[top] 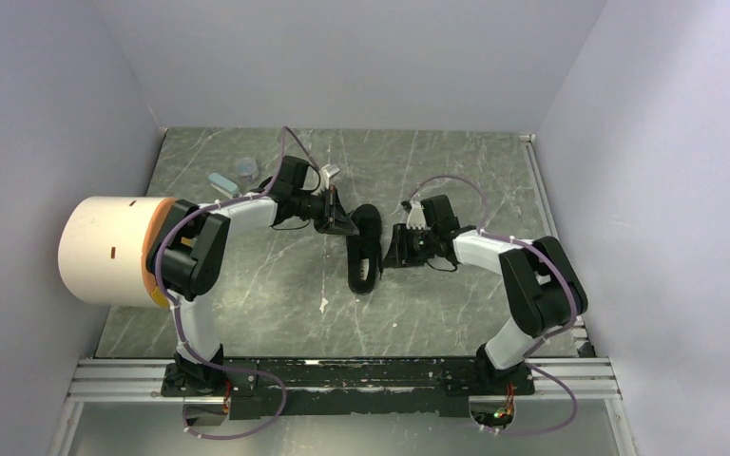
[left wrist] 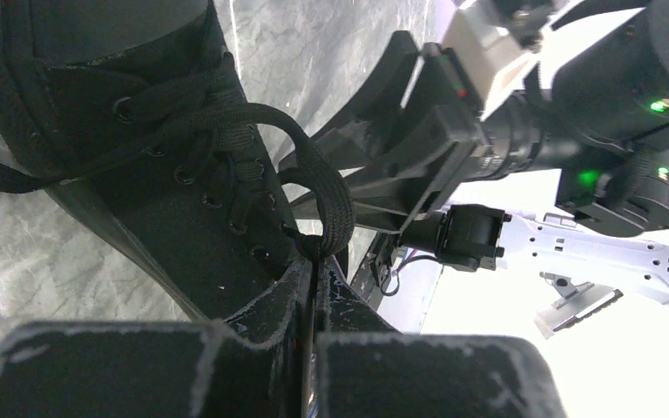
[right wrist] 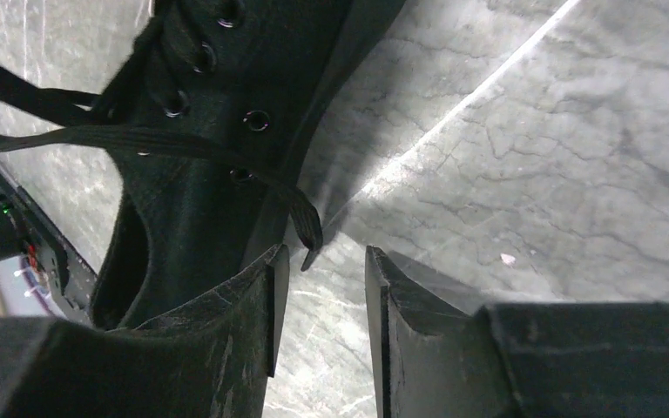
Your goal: Tie the shoes
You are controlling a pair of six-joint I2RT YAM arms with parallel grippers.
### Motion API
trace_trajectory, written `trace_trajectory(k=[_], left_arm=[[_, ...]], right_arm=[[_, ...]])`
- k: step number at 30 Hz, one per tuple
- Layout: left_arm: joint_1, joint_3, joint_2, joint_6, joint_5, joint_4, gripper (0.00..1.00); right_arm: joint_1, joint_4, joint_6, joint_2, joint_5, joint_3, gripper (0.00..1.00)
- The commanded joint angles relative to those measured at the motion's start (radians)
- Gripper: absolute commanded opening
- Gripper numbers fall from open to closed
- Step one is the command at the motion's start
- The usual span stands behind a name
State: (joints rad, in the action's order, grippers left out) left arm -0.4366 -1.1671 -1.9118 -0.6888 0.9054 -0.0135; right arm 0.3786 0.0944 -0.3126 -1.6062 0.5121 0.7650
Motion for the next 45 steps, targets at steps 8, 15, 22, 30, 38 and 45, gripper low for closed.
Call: trace_trajectory(k=[8, 15, 22, 30, 38, 45], left_arm=[[0.002, -0.001, -0.013, -0.006, 0.027, 0.018, 0.05], [0.002, -0.009, -0.010, 0.009, 0.024, -0.011, 0.05], [0.002, -0.022, -0.010, 0.014, 0.025, -0.027, 0.05], [0.002, -0.008, -0.004, -0.006, 0.038, 0.004, 0.05], [0.002, -0.019, -0.010, 0.012, 0.042, -0.015, 0.05], [0.002, -0.009, -0.008, -0.001, 0.048, 0.006, 0.05]], right_arm=[[-0.003, -0.294, -0.057, -0.152, 0.136, -0.047, 0.42], [-0.007, -0.307, -0.108, -0.116, 0.157, -0.060, 0.04], [-0.034, -0.191, -0.134, 0.038, 0.076, -0.053, 0.00], [-0.033, -0.361, -0.354, -0.065, 0.118, 0.072, 0.00], [-0.029, -0.477, -0.476, -0.159, 0.130, 0.144, 0.00], [-0.012, -0.471, -0.463, -0.178, 0.125, 0.139, 0.00]])
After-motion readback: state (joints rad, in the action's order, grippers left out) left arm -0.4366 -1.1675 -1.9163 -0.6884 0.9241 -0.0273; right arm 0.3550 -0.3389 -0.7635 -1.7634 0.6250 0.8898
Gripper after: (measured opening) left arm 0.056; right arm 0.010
